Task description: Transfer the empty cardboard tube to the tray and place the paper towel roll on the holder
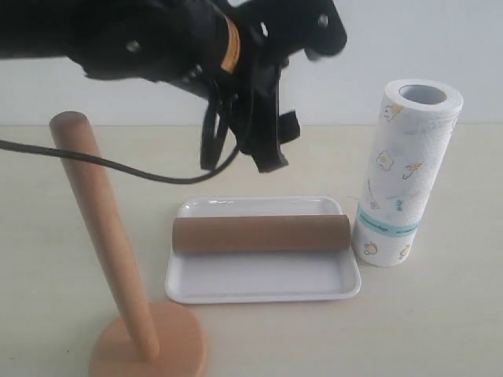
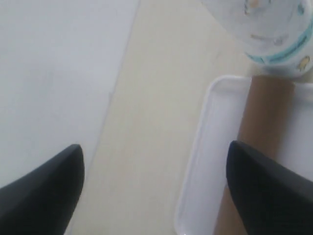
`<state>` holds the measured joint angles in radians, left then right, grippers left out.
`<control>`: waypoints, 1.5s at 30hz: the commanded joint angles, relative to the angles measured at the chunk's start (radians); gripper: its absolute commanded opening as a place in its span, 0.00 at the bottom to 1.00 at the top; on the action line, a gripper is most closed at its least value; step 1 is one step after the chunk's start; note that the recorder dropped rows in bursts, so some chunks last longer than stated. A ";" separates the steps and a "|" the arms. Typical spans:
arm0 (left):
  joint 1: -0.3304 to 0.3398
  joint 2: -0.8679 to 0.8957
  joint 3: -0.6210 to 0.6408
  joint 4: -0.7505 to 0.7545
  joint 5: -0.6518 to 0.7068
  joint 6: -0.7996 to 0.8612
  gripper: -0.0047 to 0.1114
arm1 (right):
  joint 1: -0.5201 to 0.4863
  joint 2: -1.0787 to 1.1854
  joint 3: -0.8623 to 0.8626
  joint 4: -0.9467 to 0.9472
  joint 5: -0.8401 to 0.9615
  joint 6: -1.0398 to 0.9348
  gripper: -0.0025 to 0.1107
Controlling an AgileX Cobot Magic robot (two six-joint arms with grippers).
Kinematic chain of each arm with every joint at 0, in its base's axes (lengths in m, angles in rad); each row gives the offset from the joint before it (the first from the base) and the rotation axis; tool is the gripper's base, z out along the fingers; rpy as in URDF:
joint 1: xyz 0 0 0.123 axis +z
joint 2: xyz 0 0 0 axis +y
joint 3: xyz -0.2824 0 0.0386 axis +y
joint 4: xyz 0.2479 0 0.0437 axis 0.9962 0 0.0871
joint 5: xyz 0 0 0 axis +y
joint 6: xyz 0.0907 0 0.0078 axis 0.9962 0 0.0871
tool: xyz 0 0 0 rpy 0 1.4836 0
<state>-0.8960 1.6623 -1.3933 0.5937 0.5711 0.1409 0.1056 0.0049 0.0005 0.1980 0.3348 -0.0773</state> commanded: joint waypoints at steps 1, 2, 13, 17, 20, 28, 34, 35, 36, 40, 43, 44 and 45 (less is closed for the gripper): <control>-0.011 -0.129 -0.003 -0.010 -0.024 -0.005 0.69 | -0.005 -0.005 0.000 -0.004 -0.001 -0.007 0.02; -0.011 -0.160 -0.003 -0.010 -0.017 -0.014 0.69 | -0.005 -0.005 0.000 -0.004 -0.001 -0.007 0.02; -0.004 -0.469 -0.003 -0.010 0.367 -0.084 0.16 | -0.005 -0.005 0.000 -0.004 -0.001 -0.007 0.02; -0.004 -0.551 -0.003 -0.010 0.491 -0.205 0.08 | -0.005 -0.005 0.000 -0.004 -0.001 -0.007 0.02; -0.004 -0.619 0.003 -0.010 0.542 -0.337 0.08 | -0.005 -0.005 0.000 -0.004 -0.001 -0.007 0.02; -0.004 -0.761 0.016 -0.007 0.537 -0.463 0.08 | -0.005 -0.005 0.000 -0.004 -0.001 -0.007 0.02; -0.004 -0.832 0.016 -0.007 0.537 -0.463 0.08 | -0.005 -0.005 0.000 -0.004 -0.001 -0.007 0.02; -0.004 -0.840 0.016 -0.007 0.537 -0.463 0.08 | -0.005 -0.005 0.000 -0.004 -0.001 -0.007 0.02; -0.004 -0.849 0.016 -0.007 0.537 -0.463 0.08 | -0.005 -0.005 0.000 -0.004 -0.001 -0.007 0.02; -0.004 -0.871 0.016 -0.007 0.537 -0.463 0.08 | -0.005 -0.005 0.000 -0.004 -0.001 -0.007 0.02; -0.004 -0.883 0.016 -0.007 0.537 -0.463 0.08 | -0.005 -0.005 0.000 -0.004 -0.001 -0.007 0.02; -0.004 -0.883 0.016 -0.007 0.537 -0.463 0.08 | -0.005 -0.005 0.000 -0.004 -0.001 -0.007 0.02; -0.004 -0.885 0.016 -0.007 0.537 -0.463 0.08 | -0.005 -0.005 0.000 -0.004 -0.001 -0.007 0.02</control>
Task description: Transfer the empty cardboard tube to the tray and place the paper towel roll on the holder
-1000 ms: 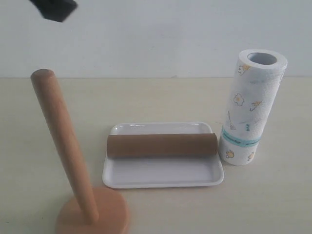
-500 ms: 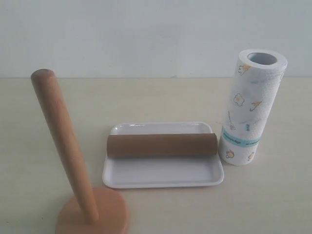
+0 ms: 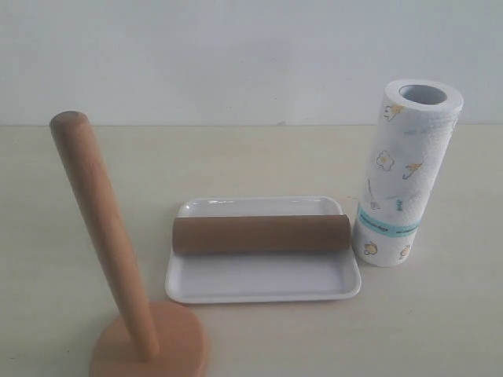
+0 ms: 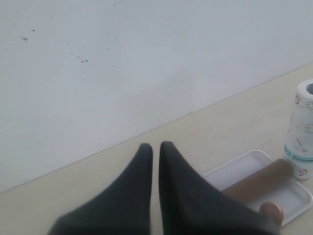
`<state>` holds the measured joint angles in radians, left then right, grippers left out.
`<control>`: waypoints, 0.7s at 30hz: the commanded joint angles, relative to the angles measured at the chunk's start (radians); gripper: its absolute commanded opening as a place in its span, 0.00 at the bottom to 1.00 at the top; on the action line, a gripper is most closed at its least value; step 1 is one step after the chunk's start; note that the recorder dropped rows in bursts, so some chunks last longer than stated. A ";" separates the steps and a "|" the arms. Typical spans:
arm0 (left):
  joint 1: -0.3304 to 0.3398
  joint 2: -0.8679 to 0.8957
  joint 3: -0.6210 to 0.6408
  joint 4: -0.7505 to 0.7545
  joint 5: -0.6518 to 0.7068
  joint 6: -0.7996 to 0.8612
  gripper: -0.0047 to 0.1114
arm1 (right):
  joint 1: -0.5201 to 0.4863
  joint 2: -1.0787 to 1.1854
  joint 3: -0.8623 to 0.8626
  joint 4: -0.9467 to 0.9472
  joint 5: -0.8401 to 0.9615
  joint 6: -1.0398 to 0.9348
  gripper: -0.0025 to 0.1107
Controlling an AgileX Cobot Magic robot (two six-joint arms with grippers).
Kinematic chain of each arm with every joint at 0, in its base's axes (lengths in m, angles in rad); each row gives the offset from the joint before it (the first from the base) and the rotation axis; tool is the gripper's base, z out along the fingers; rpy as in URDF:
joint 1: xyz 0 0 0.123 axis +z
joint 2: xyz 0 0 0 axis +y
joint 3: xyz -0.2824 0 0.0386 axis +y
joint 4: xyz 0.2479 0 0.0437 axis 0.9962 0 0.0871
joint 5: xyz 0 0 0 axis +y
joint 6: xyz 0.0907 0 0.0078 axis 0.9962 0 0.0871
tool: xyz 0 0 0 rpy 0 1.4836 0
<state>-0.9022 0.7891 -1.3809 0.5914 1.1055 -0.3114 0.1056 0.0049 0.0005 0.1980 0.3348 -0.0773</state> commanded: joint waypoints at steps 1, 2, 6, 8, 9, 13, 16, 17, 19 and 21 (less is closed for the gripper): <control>0.002 -0.014 0.004 -0.004 0.003 -0.011 0.08 | -0.005 -0.005 0.000 -0.004 -0.001 -0.007 0.02; 0.002 -0.014 0.004 -0.001 0.003 -0.011 0.08 | -0.005 -0.005 0.000 -0.004 -0.001 -0.007 0.02; 0.013 -0.024 0.004 -0.001 0.003 -0.011 0.08 | -0.005 -0.005 0.000 -0.004 -0.001 -0.007 0.02; 0.040 -0.034 0.004 -0.001 0.003 -0.011 0.08 | -0.005 -0.005 0.000 -0.004 -0.001 -0.007 0.02; 0.064 -0.040 0.004 -0.001 0.003 -0.011 0.08 | -0.005 -0.005 0.000 -0.004 -0.001 -0.007 0.02; 0.186 -0.082 0.004 -0.077 0.001 -0.079 0.08 | -0.005 -0.005 0.000 -0.004 -0.001 -0.007 0.02; 0.272 -0.127 0.004 -0.179 -0.009 -0.163 0.08 | -0.005 -0.005 0.000 -0.004 -0.001 -0.007 0.02; 0.304 -0.147 0.004 -0.207 -0.020 -0.189 0.08 | -0.005 -0.005 0.000 -0.004 -0.001 -0.007 0.02; 0.364 -0.189 0.004 -0.261 -0.054 -0.290 0.08 | -0.005 -0.005 0.000 -0.004 -0.001 -0.007 0.02; 0.424 -0.228 0.004 -0.316 -0.093 -0.358 0.08 | -0.005 -0.005 0.000 -0.004 -0.001 -0.007 0.02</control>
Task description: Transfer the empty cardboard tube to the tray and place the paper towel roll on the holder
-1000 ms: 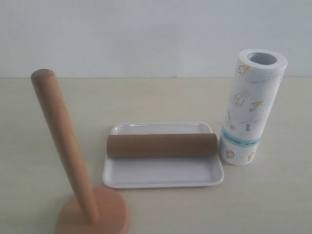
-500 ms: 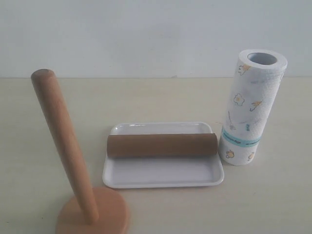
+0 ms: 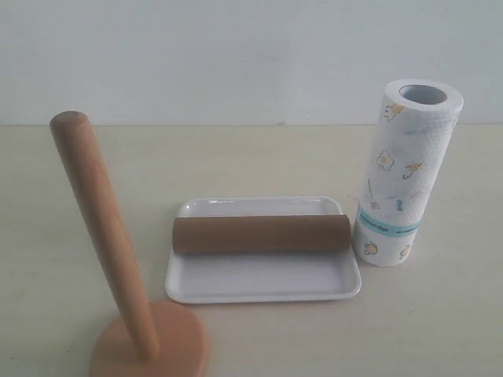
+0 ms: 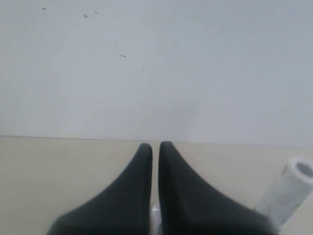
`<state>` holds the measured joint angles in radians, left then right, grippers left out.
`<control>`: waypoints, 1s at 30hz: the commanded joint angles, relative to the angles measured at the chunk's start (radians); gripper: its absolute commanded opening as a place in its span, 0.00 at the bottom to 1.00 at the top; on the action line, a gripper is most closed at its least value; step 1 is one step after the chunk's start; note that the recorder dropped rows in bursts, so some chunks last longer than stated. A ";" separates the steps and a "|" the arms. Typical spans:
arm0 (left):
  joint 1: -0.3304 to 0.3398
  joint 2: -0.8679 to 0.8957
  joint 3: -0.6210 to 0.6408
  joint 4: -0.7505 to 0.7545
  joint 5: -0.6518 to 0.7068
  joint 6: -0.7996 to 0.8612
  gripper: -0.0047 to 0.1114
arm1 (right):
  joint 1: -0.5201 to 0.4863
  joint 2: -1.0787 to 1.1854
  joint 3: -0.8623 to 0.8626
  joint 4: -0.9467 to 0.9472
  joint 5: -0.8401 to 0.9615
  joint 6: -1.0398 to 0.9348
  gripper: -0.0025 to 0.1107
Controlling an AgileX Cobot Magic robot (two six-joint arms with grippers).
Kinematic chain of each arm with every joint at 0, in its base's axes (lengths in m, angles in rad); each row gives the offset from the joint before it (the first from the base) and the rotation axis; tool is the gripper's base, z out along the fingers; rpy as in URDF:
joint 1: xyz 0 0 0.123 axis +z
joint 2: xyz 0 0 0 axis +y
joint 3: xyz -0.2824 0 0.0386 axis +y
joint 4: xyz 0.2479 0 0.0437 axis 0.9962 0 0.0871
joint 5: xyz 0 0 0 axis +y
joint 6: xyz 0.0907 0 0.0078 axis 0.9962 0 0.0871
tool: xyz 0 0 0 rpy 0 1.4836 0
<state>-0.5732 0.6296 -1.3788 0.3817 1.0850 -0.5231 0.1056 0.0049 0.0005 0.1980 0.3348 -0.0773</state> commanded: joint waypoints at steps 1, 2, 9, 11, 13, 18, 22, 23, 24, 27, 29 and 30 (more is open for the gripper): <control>0.132 -0.090 0.003 -0.145 -0.099 -0.172 0.08 | -0.005 -0.005 0.000 -0.004 -0.001 -0.007 0.02; 0.168 -0.113 0.011 -0.182 -0.136 -0.192 0.08 | -0.005 -0.005 0.000 -0.004 -0.001 -0.007 0.02; 0.393 -0.272 0.091 -0.442 -0.426 -0.203 0.08 | -0.005 -0.005 0.000 -0.004 -0.001 -0.007 0.02; 0.449 -0.316 0.121 -0.519 -0.486 -0.203 0.08 | -0.005 -0.005 0.000 -0.004 -0.001 -0.007 0.02; 0.494 -0.357 0.155 -0.584 -0.542 -0.203 0.08 | -0.005 -0.005 0.000 -0.004 -0.001 -0.007 0.02; 0.552 -0.447 0.286 -0.683 -0.685 -0.203 0.08 | -0.005 -0.005 0.000 -0.004 -0.001 -0.007 0.02; 0.552 -0.512 0.453 -0.860 -0.817 -0.203 0.08 | -0.005 -0.005 0.000 -0.004 -0.001 -0.007 0.02; 0.552 -0.522 0.488 -0.894 -0.835 -0.203 0.08 | -0.005 -0.005 0.000 -0.004 -0.001 -0.007 0.02; 0.552 -0.533 0.533 -0.931 -0.858 -0.203 0.08 | -0.005 -0.005 0.000 -0.004 -0.001 -0.007 0.02; 0.552 -0.556 0.655 -0.961 -0.898 -0.203 0.08 | -0.005 -0.005 0.000 -0.004 -0.001 -0.007 0.02; 0.552 -0.573 0.715 -0.936 -0.902 -0.172 0.08 | -0.005 -0.005 0.000 -0.004 -0.001 -0.007 0.02; 0.552 -0.582 0.746 -0.903 -0.902 -0.134 0.08 | -0.005 -0.005 0.000 -0.004 -0.001 -0.007 0.02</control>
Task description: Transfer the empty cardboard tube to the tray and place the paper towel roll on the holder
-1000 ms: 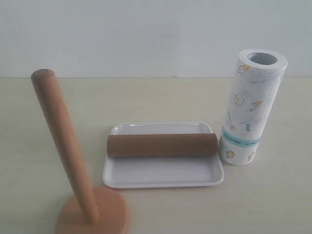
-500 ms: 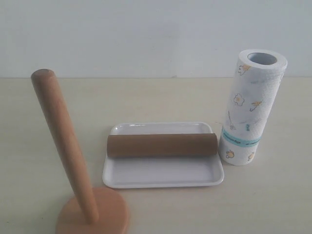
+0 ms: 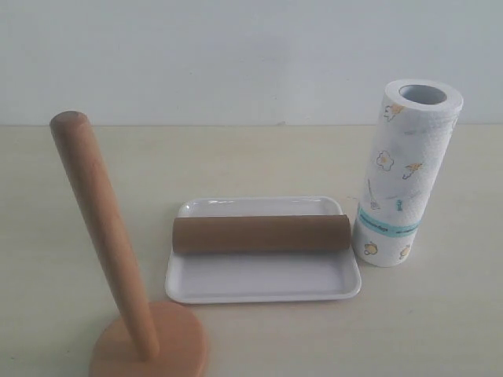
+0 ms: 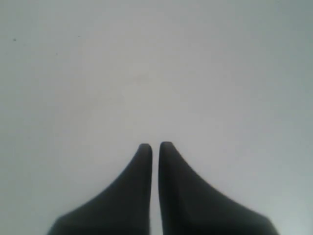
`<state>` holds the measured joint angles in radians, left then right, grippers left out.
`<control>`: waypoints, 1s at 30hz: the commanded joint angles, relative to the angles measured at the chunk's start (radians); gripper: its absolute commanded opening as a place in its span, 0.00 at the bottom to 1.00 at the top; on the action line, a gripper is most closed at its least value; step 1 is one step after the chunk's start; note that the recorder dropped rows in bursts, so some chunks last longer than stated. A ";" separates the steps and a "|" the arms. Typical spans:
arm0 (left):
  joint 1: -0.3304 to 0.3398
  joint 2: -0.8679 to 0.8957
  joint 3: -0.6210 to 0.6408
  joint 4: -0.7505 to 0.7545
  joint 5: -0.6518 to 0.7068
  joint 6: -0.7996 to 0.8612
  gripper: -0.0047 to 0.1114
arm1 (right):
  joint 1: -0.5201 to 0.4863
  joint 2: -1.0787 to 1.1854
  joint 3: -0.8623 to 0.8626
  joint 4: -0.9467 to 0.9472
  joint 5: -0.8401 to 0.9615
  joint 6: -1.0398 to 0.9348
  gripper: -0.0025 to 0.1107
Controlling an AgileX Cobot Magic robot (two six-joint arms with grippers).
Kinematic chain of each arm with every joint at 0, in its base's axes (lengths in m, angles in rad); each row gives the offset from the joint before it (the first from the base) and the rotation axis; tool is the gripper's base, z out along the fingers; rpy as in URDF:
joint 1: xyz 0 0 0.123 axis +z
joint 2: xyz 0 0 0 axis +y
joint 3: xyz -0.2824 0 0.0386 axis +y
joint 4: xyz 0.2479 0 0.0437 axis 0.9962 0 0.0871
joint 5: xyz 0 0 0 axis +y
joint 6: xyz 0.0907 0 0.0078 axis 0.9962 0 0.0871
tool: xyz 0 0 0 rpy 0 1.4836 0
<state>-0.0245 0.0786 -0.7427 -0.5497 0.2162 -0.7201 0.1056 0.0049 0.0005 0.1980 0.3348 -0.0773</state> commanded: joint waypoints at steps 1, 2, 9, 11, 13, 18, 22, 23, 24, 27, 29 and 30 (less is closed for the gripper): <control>0.004 -0.040 0.139 0.063 -0.034 0.120 0.08 | -0.005 -0.005 0.000 -0.004 -0.001 -0.007 0.02; 0.004 -0.050 0.170 0.075 -0.031 0.181 0.08 | -0.005 -0.005 0.000 -0.004 -0.001 -0.007 0.02; 0.004 -0.079 0.437 0.075 -0.201 0.404 0.08 | -0.005 -0.005 0.000 -0.004 -0.001 -0.007 0.02; 0.004 -0.079 0.509 0.077 -0.236 0.452 0.08 | -0.005 -0.005 0.000 -0.004 -0.001 -0.007 0.02; 0.004 -0.079 0.564 0.077 -0.242 0.516 0.08 | -0.005 -0.005 0.000 -0.004 -0.001 -0.007 0.02; 0.004 -0.079 0.680 0.077 -0.244 0.657 0.08 | -0.005 -0.005 0.000 -0.004 -0.001 -0.007 0.02; 0.004 -0.079 0.743 0.077 -0.274 0.784 0.08 | -0.005 -0.005 0.000 -0.004 -0.001 -0.007 0.02; 0.004 -0.079 0.743 0.077 -0.282 0.823 0.08 | -0.005 -0.005 0.000 -0.004 -0.001 -0.007 0.02; 0.004 -0.079 0.743 0.077 -0.297 0.854 0.08 | -0.005 -0.005 0.000 -0.004 -0.001 -0.007 0.02; 0.004 -0.079 0.743 0.089 -0.276 0.976 0.08 | -0.005 -0.005 0.000 -0.004 -0.001 -0.007 0.02; 0.004 -0.079 0.743 0.101 -0.266 1.030 0.08 | -0.005 -0.005 0.000 -0.004 -0.001 -0.007 0.02; 0.004 -0.079 0.743 0.101 -0.245 1.082 0.08 | -0.005 -0.005 0.000 -0.004 -0.001 -0.007 0.02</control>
<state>-0.0245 0.0024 -0.0038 -0.4612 -0.0447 0.2762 0.1056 0.0049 0.0005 0.1980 0.3348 -0.0773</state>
